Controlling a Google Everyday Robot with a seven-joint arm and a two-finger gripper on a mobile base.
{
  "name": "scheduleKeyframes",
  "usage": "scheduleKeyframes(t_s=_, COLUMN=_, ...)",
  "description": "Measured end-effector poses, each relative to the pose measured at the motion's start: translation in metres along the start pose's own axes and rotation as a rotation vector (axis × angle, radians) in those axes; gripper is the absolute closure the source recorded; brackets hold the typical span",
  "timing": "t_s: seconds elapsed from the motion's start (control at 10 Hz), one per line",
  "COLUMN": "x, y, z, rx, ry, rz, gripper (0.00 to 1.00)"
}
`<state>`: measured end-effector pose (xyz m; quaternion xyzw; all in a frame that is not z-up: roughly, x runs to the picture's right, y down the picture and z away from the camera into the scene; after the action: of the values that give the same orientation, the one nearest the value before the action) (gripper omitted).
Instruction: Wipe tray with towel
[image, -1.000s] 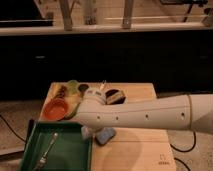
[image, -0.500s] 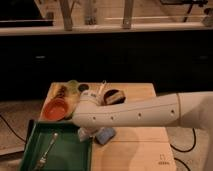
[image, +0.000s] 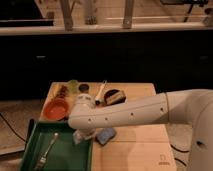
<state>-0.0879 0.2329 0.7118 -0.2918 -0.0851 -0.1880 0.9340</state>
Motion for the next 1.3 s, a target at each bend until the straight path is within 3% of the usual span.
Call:
scheduleKeyframes(t_s=1.0, x=-0.055, y=-0.025, z=0.022, rx=-0.025, ry=-0.063, rz=-0.097, gripper=0.98)
scheduleKeyframes(t_s=1.3, x=-0.059, y=-0.023, z=0.026, rx=-0.045, ry=-0.066, rz=-0.115, gripper=0.98)
